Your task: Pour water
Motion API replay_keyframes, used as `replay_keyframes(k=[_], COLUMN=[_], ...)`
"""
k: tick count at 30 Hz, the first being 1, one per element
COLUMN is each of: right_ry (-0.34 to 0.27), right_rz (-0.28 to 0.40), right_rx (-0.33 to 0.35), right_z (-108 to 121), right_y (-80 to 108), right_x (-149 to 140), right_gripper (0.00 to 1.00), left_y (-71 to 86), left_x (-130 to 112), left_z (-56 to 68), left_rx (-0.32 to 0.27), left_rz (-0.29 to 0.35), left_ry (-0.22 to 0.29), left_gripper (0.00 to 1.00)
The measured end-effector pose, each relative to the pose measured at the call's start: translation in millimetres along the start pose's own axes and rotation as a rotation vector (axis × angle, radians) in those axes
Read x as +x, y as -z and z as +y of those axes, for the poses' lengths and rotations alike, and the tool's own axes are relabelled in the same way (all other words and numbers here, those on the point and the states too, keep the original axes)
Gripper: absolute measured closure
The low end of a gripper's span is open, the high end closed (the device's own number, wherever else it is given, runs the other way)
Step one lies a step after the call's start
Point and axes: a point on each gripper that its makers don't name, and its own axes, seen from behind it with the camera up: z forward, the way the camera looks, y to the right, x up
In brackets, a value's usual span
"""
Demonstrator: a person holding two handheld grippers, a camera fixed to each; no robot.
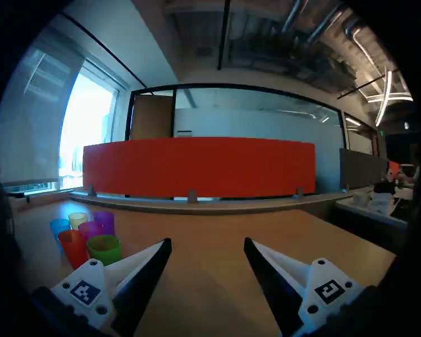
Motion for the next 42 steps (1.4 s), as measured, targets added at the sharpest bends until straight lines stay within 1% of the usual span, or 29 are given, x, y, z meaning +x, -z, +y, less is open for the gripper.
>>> replay_keyframes(k=[5, 8, 12, 17, 21, 27, 30, 33, 39, 42], right_ry=[0.009, 0.01, 0.015, 0.015, 0.006, -0.006, -0.006, -0.008, -0.012, -0.004], right_rz=[-0.006, -0.016, -0.026, -0.03, -0.03, -0.01, -0.008, -0.012, -0.031, -0.026], right_rx=[0.013, 0.013, 0.015, 0.009, 0.015, 0.039, 0.04, 0.044, 0.063, 0.064], right_z=[-7, -7, -6, -1, -1, -6, -6, -8, -13, -14], right_y=[-0.4, -1.1, -1.6, -4.4, -7.5, -10.6, -11.8, -12.2, -12.9, -13.0], right_x=[18, 30, 50, 80, 109, 153, 167, 176, 180, 184], right_gripper=[0.0, 0.0, 0.0, 0.0, 0.0, 0.0, 0.0, 0.0, 0.0, 0.0], left_y=[0.9, 0.1, -2.2, -6.7, -10.4, -15.0, -17.1, -18.2, -20.5, -21.8], left_x=[9, 23, 50, 87, 114, 147, 158, 164, 172, 177], left_z=[1.8, 1.4, 1.3, 2.5, 4.0, 6.4, 5.8, 5.4, 4.4, 2.6], left_rx=[-0.019, -0.033, -0.052, -0.072, -0.085, -0.1, -0.099, -0.097, -0.102, -0.104], left_rz=[-0.006, -0.006, 0.005, 0.028, 0.044, 0.052, 0.049, 0.041, 0.028, 0.028], left_ry=[0.021, 0.031, 0.029, 0.009, -0.007, -0.025, -0.031, -0.032, -0.026, -0.026], left_gripper=[0.08, 0.07, 0.08, 0.08, 0.07, 0.07, 0.07, 0.08, 0.08, 0.08])
